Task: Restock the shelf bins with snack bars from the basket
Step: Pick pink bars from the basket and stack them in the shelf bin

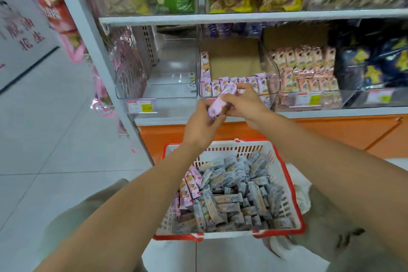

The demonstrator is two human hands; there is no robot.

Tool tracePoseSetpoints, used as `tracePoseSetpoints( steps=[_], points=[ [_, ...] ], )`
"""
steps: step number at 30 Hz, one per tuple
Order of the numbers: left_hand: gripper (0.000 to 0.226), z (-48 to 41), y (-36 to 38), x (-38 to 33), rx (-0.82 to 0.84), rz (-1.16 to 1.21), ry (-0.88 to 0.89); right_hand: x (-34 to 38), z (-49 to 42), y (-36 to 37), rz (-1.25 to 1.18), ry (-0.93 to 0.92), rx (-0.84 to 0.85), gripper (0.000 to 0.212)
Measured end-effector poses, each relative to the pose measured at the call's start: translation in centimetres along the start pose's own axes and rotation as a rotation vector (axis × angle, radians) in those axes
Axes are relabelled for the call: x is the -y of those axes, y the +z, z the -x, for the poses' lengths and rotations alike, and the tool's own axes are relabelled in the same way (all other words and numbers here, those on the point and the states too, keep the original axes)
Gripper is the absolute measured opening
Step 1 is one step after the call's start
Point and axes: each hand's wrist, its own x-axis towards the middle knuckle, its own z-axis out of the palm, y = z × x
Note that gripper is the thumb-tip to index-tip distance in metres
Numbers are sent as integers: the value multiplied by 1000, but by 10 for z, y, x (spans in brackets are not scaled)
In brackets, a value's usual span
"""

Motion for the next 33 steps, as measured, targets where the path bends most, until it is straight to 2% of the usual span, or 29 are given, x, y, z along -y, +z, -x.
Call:
tracePoseSetpoints(
  steps=[2,4,8,12,16,19,23,29,33],
  points=[
    [44,-13,-5,-7,11,-80,72,15,-15,-5,14,-90,-53,49],
    [53,-33,-15,-4,-54,-260,126,32,-32,-10,75,-182,-104,49],
    [56,-72,-33,6,-174,-488,164,51,-77,-16,224,-214,-185,49],
    [68,-100,-29,26,-92,-559,153,44,-129,-8,346,-214,-226,50],
    [70,-108,-18,45,-74,-538,200,42,-169,8,450,-214,-323,54],
    [71,-109,-16,56,-77,-530,232,39,-193,20,551,-232,-367,47],
    [70,-109,-14,63,-97,-552,265,28,-201,31,713,-253,-344,45],
    [70,-109,-13,63,-100,-559,269,9,-205,41,813,-335,-300,36],
    [71,-109,-14,61,-82,-575,263,2,-199,34,876,-360,-155,48]
  ],
)
